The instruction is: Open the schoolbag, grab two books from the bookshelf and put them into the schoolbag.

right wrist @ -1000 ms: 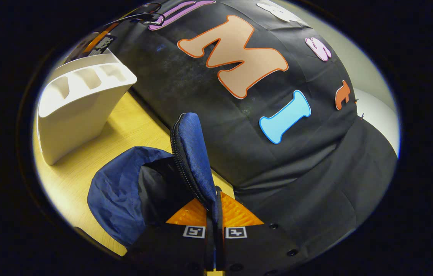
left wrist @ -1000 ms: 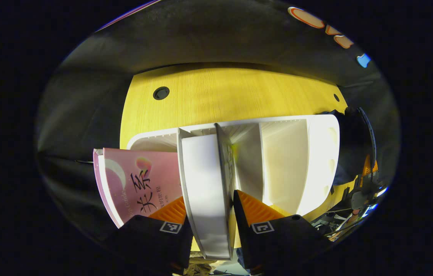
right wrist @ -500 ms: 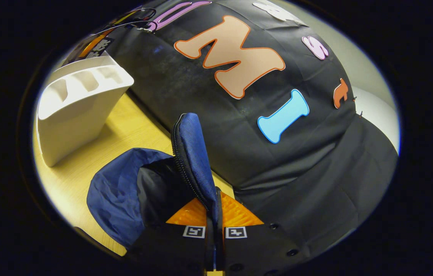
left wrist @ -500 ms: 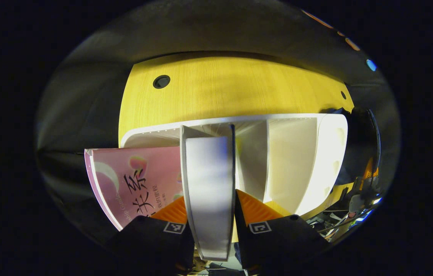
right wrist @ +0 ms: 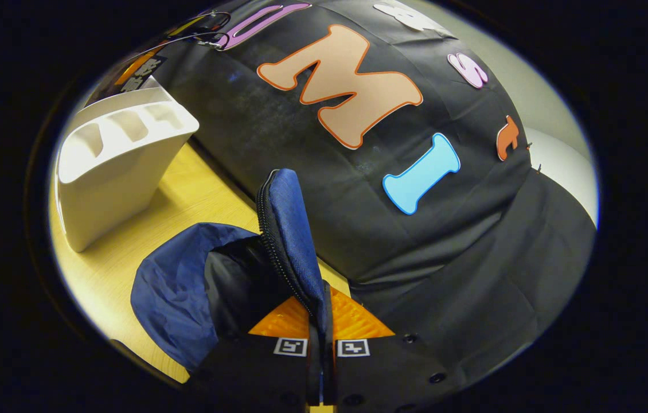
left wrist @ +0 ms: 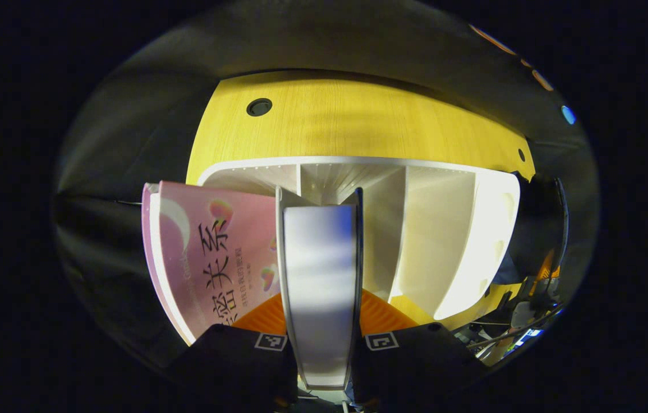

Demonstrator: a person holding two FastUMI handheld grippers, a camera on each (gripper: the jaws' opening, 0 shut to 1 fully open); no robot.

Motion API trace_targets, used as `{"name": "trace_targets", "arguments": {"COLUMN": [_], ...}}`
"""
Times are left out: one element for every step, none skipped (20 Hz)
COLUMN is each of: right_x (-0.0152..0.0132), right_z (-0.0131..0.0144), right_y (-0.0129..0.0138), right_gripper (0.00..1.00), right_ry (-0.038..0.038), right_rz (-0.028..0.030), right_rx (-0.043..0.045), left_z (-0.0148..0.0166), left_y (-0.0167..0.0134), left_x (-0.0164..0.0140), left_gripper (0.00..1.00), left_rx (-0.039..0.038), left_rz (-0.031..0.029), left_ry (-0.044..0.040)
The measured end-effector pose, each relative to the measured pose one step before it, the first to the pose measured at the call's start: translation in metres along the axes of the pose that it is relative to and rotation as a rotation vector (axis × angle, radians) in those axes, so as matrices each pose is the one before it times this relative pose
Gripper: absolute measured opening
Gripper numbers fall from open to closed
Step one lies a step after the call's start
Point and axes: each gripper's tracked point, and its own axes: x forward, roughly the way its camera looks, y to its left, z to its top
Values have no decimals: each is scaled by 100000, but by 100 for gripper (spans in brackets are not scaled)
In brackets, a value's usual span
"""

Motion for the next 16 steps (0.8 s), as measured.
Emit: {"name": "trace_targets", "arguments": {"right_x": [-70, 238, 6, -116, -64, -22, -54, -143, 29, 98, 20, -84, -56, -83, -64, 150], "right_z": [81, 17, 43, 104, -29, -105, 21, 34, 13, -105, 9, -23, 38, -222, 39, -12], "right_y": [-15, -112, -166, -110, -216, -244, -134, -206, -142, -199, -142, -184, -190, 348, -252, -219], "right_gripper": [5, 5, 5, 5, 5, 5, 5, 5, 5, 5, 5, 5, 5, 5, 5, 5], "right_ry": [-296, -335, -448, -560, -387, -210, -219, -253, -146, -202, -248, -277, -256, -155, -331, -232], "right_rz": [99, 98, -25, -72, -49, 46, 78, 409, 323, 237, 136, 155, 270, 175, -86, -74], "right_rx": [282, 234, 261, 684, 693, 386, 260, 634, 539, 374, 258, 388, 394, 280, 435, 499], "left_z": [-240, -167, -305, -214, -124, -72, -271, -164, -325, -214, -243, -187, -329, -29, 46, 361], "left_y": [22, -92, -179, -188, -317, -263, -141, -269, -363, -255, -338, -327, -432, -387, -579, -533], "left_x": [-787, -868, -892, -908, -799, -967, -855, -1007, -1003, -1046, -1297, -1126, -1103, -1067, -1248, -971], "left_gripper": [34, 34, 37, 35, 35, 35, 35, 34, 34, 32, 34, 34, 33, 31, 34, 35], "left_rx": [463, -21, -363, -316, -446, -256, -447, -213, -302, -795, -1322, -1066, -996, -835, -853, -692], "left_rz": [139, 251, 325, 92, -10, 186, 311, -118, -632, -712, -815, -1123, -1005, -1029, -1283, -1636], "left_ry": [-1124, -971, -812, -973, -1945, -2004, -2094, -1777, -1726, -1442, -1614, -1201, -1225, -1681, -2399, -2420]}}
